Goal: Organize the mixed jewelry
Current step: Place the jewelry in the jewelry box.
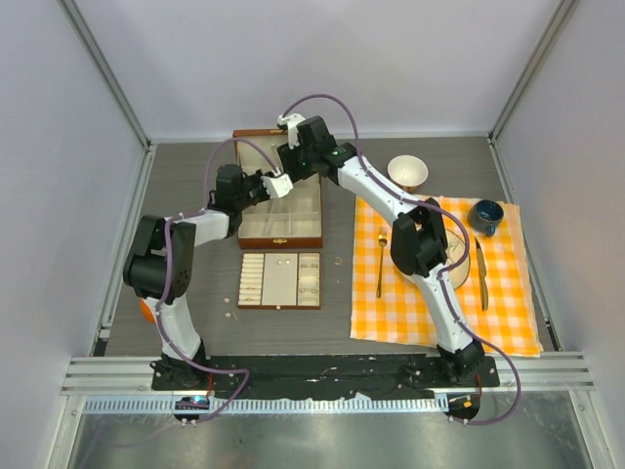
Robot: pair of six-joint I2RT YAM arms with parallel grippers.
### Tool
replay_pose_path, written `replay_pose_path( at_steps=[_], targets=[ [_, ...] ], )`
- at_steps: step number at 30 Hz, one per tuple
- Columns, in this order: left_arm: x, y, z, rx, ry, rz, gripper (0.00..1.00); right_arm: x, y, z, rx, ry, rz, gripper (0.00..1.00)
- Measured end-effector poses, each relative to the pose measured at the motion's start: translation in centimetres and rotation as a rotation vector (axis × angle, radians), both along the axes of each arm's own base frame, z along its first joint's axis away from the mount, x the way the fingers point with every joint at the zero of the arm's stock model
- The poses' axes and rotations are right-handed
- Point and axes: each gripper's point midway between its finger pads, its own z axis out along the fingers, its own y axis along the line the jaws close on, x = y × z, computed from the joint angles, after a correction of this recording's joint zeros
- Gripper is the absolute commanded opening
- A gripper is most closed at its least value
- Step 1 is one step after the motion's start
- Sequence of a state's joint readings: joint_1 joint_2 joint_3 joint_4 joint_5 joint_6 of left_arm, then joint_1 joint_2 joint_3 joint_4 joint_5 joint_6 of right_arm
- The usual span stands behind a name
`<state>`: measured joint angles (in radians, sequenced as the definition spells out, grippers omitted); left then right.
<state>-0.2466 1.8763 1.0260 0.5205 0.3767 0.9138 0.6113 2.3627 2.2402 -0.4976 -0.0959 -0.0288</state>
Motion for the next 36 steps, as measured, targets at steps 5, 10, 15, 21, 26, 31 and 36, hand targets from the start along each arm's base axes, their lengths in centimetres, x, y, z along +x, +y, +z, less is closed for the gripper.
replay_pose_path(
  at_steps=[5,10,15,21,26,31,36],
  targets=[
    [0.1,0.4,1.1,-0.01,-0.018,0.013,0.54,0.0,0.0,0.0,-0.029,-0.021,-0.017,0.53],
    [0.2,0.9,0.9,-0.002,-0.007,0.026,0.62,0.4,-0.5,-0.1,-0.057,-0.041,-0.049,0.53],
    [1.2,1.0,1.1,0.008,-0.025,0.039,0.63,0.7,-0.9,-0.1,-0.067,-0.048,-0.064,0.54],
    [2.3,1.0,0.1,0.02,-0.027,0.051,0.63,0.8,-1.1,-0.1,-0.074,-0.053,-0.074,0.53],
    [2.7,0.9,-0.8,0.028,-0.018,0.049,0.59,0.9,-1.1,-0.1,-0.076,-0.054,-0.077,0.53],
    [2.8,1.0,-1.1,0.041,-0.024,0.045,0.43,0.9,-1.2,-0.1,-0.077,-0.054,-0.078,0.53],
    [2.9,1.0,-1.3,0.053,-0.031,0.044,0.31,0.9,-1.2,-0.1,-0.08,-0.056,-0.078,0.53]
  ],
)
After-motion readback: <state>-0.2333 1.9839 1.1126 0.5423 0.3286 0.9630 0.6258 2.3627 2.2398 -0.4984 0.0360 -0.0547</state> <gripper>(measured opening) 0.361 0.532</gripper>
